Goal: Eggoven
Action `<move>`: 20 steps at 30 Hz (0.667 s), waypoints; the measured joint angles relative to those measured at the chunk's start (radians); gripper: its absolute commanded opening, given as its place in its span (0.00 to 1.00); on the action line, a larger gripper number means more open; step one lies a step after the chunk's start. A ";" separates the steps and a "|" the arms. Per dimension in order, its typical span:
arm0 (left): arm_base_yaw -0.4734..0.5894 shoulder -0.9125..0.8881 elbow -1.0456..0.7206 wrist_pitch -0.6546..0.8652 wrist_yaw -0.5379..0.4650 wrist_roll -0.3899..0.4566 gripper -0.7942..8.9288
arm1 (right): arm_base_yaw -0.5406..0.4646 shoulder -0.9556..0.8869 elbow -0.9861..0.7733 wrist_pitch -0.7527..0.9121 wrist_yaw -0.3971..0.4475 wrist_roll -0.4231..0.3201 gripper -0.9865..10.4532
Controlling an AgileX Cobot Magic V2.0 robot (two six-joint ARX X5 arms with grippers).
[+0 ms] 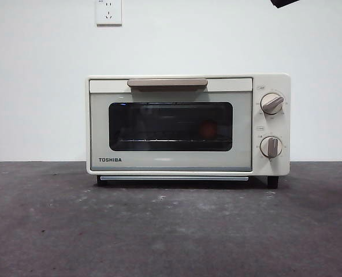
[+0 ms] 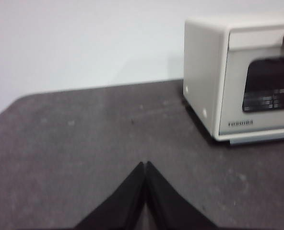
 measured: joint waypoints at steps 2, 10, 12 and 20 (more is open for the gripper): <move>0.000 -0.015 -0.016 -0.026 0.000 0.000 0.09 | 0.000 0.000 0.000 0.000 0.000 0.000 0.09; 0.000 -0.030 -0.020 -0.111 -0.002 -0.037 0.09 | 0.000 0.000 0.000 0.000 0.000 0.000 0.09; 0.000 -0.029 -0.021 -0.111 -0.001 -0.073 0.09 | 0.000 -0.001 0.000 0.000 0.000 0.000 0.09; 0.000 -0.031 -0.021 -0.111 -0.001 -0.152 0.09 | 0.000 -0.001 0.000 0.000 0.000 0.000 0.09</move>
